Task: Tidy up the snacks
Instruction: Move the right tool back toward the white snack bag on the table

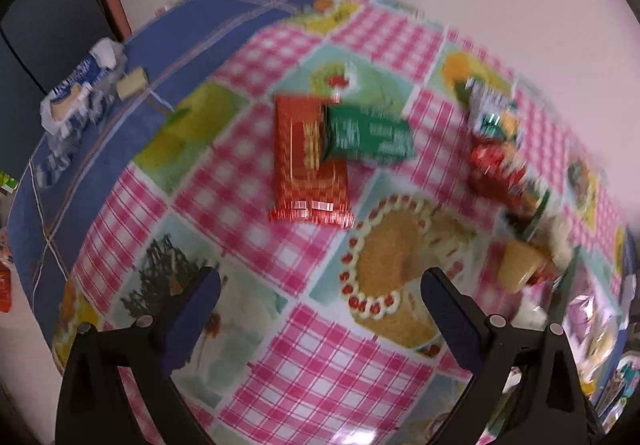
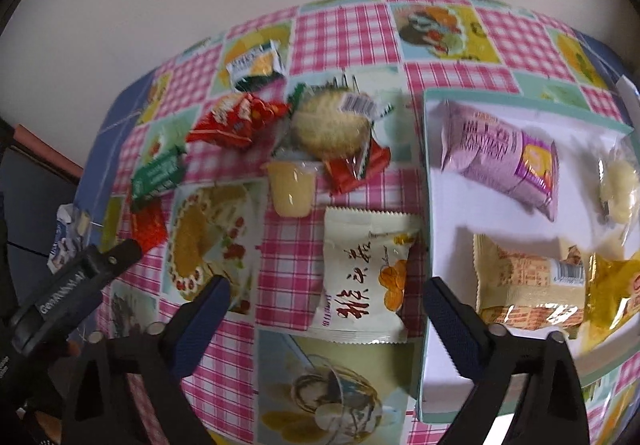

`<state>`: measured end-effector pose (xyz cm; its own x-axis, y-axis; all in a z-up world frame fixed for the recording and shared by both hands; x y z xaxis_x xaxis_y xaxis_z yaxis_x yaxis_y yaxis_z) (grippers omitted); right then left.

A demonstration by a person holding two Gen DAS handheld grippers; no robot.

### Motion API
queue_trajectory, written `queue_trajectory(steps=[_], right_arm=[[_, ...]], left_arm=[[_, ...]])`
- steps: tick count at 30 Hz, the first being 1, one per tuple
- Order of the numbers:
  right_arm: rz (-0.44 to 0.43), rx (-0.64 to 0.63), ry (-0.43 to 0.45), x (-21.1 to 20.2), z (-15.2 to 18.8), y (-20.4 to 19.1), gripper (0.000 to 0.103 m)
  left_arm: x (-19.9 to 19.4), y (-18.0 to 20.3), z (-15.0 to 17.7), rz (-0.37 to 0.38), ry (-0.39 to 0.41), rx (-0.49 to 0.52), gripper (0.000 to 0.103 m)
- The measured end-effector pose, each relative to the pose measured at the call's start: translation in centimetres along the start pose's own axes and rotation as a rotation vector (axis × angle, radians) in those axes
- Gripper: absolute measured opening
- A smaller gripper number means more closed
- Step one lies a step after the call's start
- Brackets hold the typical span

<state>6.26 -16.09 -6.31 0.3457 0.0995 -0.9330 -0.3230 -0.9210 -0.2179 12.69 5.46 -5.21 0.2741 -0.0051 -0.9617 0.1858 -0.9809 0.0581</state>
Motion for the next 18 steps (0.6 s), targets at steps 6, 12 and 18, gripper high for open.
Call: queue_trajectory(steps=[6, 12, 18], right_arm=[[0.030, 0.007, -0.036, 1.4, 0.1, 0.4, 0.078], [0.063, -0.017, -0.031, 1.9, 0.0, 0.0, 0.075], [0.046, -0.032, -0.060, 2.8, 0.2, -0.6, 0.066]], left_arm=[[2.8, 1.0, 0.8, -0.005, -0.120, 0.032, 0.100], [3.6, 1.9, 1.4, -0.026, -0.137, 0.063, 0.100], [3.7, 2.0, 1.0, -0.009, -0.117, 0.057, 0.100]])
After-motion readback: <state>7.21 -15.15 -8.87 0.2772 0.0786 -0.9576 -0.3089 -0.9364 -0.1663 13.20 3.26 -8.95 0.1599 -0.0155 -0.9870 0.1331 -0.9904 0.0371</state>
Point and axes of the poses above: each gripper's, at about its wrist camera, not at the fingertips, and x roughly the way its jaws point, y to its right, z to its underside, the point moved 1 cm from there along x, roughly the way its jaws point
